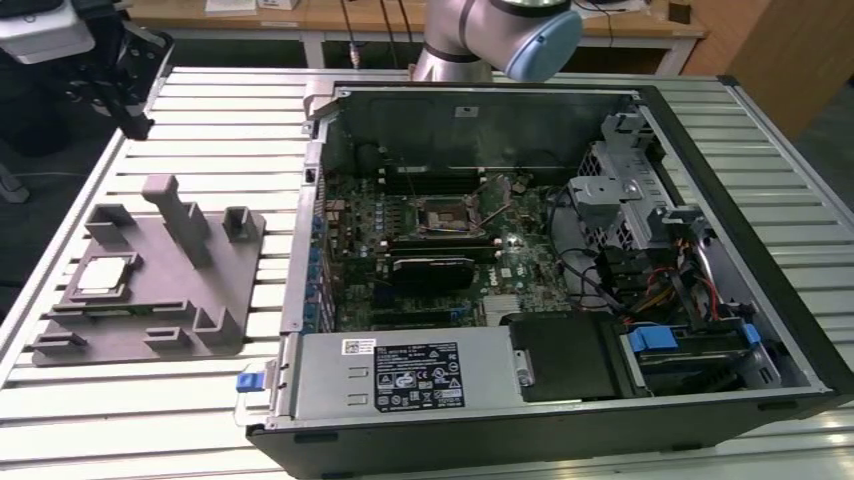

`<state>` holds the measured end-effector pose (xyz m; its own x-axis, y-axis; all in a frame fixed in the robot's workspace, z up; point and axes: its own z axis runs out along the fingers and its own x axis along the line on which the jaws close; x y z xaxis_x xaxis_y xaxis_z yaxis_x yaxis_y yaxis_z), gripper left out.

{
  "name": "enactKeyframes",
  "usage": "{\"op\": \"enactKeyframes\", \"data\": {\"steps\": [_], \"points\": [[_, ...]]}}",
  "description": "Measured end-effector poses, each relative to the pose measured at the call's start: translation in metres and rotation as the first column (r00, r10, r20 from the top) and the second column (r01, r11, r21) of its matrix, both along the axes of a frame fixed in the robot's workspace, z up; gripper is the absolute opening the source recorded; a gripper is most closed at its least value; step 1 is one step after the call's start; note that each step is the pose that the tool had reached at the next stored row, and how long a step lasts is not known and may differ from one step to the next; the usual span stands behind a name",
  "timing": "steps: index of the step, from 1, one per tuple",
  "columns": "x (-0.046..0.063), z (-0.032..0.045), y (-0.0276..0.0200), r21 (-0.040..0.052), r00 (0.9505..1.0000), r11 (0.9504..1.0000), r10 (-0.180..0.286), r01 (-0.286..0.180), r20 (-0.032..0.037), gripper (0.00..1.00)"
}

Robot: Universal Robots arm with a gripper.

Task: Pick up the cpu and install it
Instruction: 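Reach for the cpu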

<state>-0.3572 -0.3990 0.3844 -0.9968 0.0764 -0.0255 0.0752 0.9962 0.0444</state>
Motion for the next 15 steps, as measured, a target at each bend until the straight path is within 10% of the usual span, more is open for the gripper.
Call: {"op": "enactKeyframes", "data": {"steps": [15], "points": [[-0.040,-0.0054,0.0000,0.0000,1.0000,1.0000,0.000,0.000,-0.0001,0.11]]}}
